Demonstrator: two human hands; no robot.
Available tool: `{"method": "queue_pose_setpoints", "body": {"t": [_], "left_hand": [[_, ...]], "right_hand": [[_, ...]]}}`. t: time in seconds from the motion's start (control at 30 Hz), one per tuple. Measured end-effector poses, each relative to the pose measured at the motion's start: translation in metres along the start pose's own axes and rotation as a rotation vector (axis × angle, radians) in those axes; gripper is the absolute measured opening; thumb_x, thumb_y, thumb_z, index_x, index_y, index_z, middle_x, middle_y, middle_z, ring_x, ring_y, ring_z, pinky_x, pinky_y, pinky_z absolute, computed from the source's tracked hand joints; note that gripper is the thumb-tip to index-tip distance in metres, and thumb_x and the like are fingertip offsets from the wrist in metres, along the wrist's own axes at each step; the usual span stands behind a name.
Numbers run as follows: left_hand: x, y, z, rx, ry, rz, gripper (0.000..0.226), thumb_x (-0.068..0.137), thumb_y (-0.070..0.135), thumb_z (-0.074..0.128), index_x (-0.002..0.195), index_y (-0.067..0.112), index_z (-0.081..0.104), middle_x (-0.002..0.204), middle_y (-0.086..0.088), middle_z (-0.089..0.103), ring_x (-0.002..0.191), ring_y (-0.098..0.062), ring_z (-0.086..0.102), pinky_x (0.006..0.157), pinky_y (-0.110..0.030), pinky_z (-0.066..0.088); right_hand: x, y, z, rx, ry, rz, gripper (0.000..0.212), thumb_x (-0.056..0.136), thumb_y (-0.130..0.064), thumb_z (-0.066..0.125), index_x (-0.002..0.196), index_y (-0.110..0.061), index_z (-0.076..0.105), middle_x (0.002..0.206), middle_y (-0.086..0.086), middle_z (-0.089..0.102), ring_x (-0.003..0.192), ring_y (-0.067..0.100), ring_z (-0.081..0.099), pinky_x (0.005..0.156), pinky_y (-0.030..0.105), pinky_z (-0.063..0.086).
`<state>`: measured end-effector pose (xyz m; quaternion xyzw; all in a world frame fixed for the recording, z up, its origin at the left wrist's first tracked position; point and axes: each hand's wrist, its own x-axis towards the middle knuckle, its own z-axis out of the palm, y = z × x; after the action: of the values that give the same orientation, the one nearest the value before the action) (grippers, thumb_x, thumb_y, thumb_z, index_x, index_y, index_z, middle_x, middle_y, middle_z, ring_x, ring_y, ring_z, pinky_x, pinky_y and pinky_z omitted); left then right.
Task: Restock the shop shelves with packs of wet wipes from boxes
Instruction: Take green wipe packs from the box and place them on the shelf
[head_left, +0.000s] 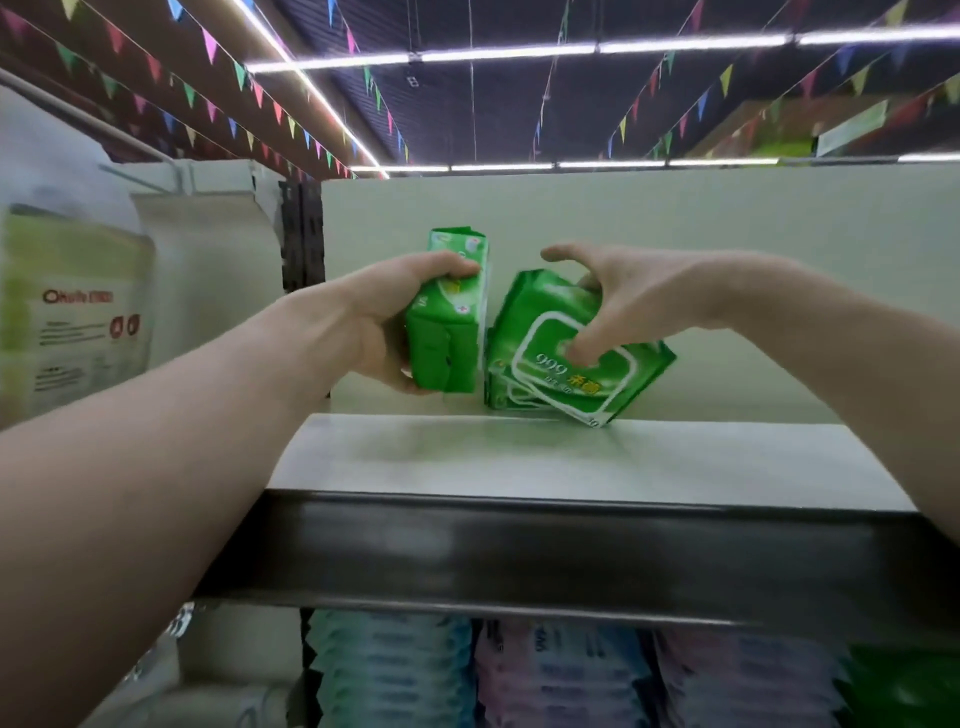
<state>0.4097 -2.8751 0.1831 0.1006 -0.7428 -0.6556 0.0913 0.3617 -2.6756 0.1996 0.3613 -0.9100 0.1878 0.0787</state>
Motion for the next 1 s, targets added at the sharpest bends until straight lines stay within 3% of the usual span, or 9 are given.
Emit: {"method": "queue_pose_setpoints", "body": {"t": [0.1, 0.17, 0.37, 0.53, 0.63, 0.7, 0.77, 0.83, 1.0], "left_hand": [[-0.003, 0.003, -0.003, -0.056, 0.01, 0.018, 0.039, 0.075, 0.042, 0.07, 0.104, 0.016, 0.064, 0.103, -0.008, 0.071, 0.091, -0.026, 0.065, 0.085, -0.04, 0.048], [-0.006, 0.005, -0.005, -0.073, 0.021, 0.031, 0.043, 0.075, 0.042, 0.07, 0.108, 0.016, 0.063, 0.104, -0.008, 0.071, 0.089, -0.026, 0.065, 0.081, -0.04, 0.049], [-0.011, 0.007, -0.006, -0.096, -0.009, 0.076, 0.05, 0.073, 0.041, 0.071, 0.115, 0.015, 0.063, 0.108, -0.008, 0.071, 0.097, -0.027, 0.065, 0.094, -0.044, 0.046], [-0.016, 0.009, -0.01, -0.056, -0.2, 0.108, 0.055, 0.068, 0.043, 0.068, 0.115, 0.014, 0.064, 0.095, -0.009, 0.073, 0.087, -0.028, 0.068, 0.092, -0.049, 0.048], [-0.018, 0.007, -0.014, 0.043, -0.477, 0.107, 0.07, 0.057, 0.042, 0.08, 0.12, 0.016, 0.064, 0.112, -0.009, 0.068, 0.097, -0.028, 0.066, 0.089, -0.049, 0.052], [-0.019, 0.004, -0.015, 0.144, -0.607, 0.114, 0.07, 0.051, 0.041, 0.087, 0.113, 0.015, 0.068, 0.111, -0.01, 0.067, 0.095, -0.027, 0.067, 0.085, -0.045, 0.055], [-0.018, 0.001, -0.014, 0.215, -0.548, 0.121, 0.089, 0.036, 0.046, 0.091, 0.116, 0.014, 0.067, 0.117, -0.013, 0.066, 0.096, -0.029, 0.066, 0.09, -0.047, 0.053], [-0.015, -0.002, -0.012, 0.244, -0.401, 0.166, 0.119, 0.017, 0.051, 0.091, 0.126, 0.015, 0.06, 0.126, -0.014, 0.062, 0.101, -0.031, 0.065, 0.094, -0.05, 0.05], [-0.016, -0.006, -0.006, 0.227, -0.334, 0.274, 0.134, 0.005, 0.059, 0.086, 0.128, 0.015, 0.059, 0.124, -0.014, 0.063, 0.1, -0.03, 0.066, 0.091, -0.048, 0.052]], "right_hand": [[0.008, 0.001, 0.013, -0.019, 0.01, 0.011, 0.082, 0.078, -0.027, 0.077, 0.145, -0.023, 0.031, 0.131, 0.004, 0.052, 0.102, 0.019, 0.06, 0.093, 0.033, 0.051], [0.01, 0.0, 0.016, -0.135, 0.009, 0.043, 0.063, 0.083, -0.039, 0.071, 0.138, -0.023, 0.045, 0.127, 0.0, 0.059, 0.1, 0.018, 0.061, 0.094, 0.033, 0.049], [0.008, 0.002, 0.017, -0.17, -0.06, 0.072, 0.049, 0.089, -0.015, 0.063, 0.135, -0.026, 0.05, 0.118, -0.001, 0.065, 0.099, 0.018, 0.064, 0.086, 0.031, 0.048], [0.006, 0.007, 0.012, -0.255, 0.026, 0.071, 0.055, 0.086, -0.027, 0.068, 0.137, -0.03, 0.047, 0.133, -0.002, 0.054, 0.111, 0.019, 0.055, 0.095, 0.032, 0.041], [0.0, 0.008, -0.008, 0.177, 0.167, -0.065, 0.072, 0.083, -0.021, 0.071, 0.145, -0.03, 0.035, 0.143, -0.001, 0.044, 0.128, 0.019, 0.043, 0.103, 0.031, 0.034], [-0.002, 0.005, -0.016, 0.53, 0.029, -0.177, 0.086, 0.074, -0.012, 0.073, 0.147, -0.027, 0.03, 0.14, -0.002, 0.049, 0.126, 0.017, 0.05, 0.107, 0.035, 0.037], [-0.003, 0.0, -0.016, 0.626, -0.154, -0.206, 0.084, 0.072, -0.006, 0.071, 0.144, -0.028, 0.034, 0.128, -0.002, 0.061, 0.116, 0.018, 0.06, 0.107, 0.041, 0.04], [-0.004, -0.003, -0.013, 0.566, -0.25, -0.215, 0.074, 0.077, -0.003, 0.069, 0.141, -0.026, 0.039, 0.122, 0.001, 0.065, 0.111, 0.019, 0.064, 0.105, 0.043, 0.043], [-0.01, -0.001, -0.02, 0.485, -0.2, -0.181, 0.066, 0.07, -0.012, 0.07, 0.132, -0.021, 0.049, 0.115, 0.001, 0.069, 0.105, 0.019, 0.067, 0.096, 0.042, 0.051]]}}
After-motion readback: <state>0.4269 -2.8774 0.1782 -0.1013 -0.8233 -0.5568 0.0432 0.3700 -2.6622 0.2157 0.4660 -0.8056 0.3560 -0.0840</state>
